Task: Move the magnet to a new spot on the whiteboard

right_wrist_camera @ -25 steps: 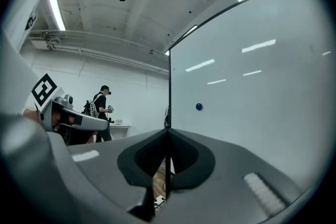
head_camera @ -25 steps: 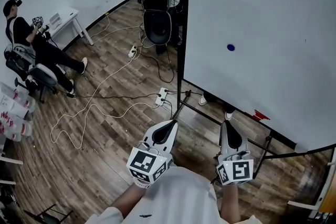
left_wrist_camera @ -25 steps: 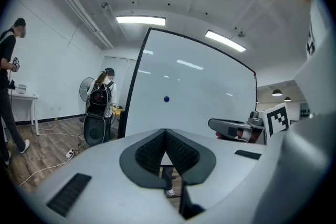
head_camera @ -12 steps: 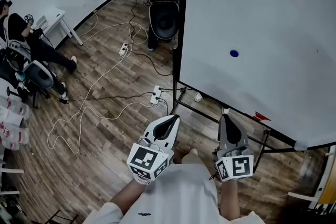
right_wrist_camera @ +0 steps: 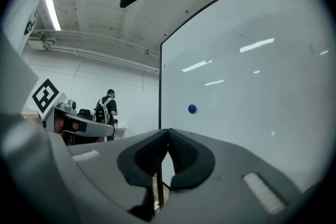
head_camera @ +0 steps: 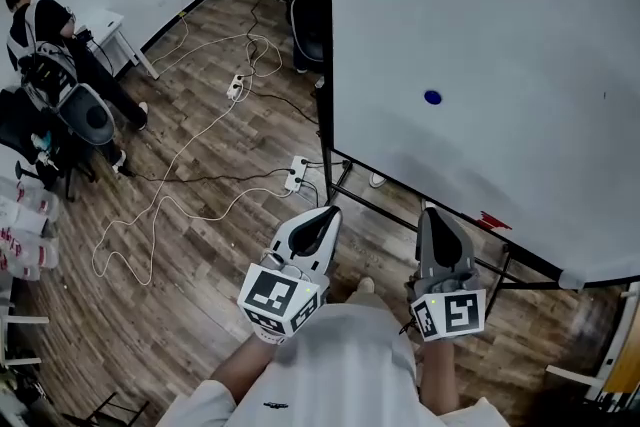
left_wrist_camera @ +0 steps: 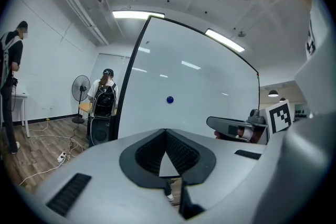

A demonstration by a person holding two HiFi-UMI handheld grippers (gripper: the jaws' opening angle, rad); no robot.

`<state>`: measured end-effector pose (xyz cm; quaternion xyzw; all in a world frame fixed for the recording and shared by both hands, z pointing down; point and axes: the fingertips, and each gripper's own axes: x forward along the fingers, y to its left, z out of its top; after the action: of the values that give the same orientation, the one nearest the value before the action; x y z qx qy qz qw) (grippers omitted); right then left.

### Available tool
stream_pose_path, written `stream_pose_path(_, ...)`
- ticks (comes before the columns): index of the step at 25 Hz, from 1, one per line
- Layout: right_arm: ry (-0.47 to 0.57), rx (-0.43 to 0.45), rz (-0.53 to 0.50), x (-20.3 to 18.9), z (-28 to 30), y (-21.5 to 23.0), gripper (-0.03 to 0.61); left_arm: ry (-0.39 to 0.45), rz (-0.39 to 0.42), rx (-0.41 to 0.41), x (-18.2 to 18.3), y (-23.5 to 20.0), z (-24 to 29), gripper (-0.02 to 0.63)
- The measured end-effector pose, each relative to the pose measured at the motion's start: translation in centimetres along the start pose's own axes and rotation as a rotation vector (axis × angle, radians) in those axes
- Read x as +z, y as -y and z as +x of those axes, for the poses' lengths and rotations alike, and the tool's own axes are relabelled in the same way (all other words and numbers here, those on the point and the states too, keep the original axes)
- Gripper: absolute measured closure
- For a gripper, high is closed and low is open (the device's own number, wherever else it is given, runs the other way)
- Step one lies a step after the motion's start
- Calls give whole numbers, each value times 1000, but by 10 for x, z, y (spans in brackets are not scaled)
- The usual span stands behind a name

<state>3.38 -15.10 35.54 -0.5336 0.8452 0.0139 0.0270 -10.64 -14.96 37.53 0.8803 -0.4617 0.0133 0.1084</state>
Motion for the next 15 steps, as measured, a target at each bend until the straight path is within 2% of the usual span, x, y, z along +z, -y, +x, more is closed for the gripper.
stream_pose_path(4,-5,8,-16,3,-2,1,568,-2,-4,-16,0,8,7,607)
stream_pose_path(11,19,14,-13,10,-5,3,569,23,27,-13,13,13,26,607)
stream_pose_path(15,38,24,-44,17,-5,5,569,38,53,-25,17,21,40,607)
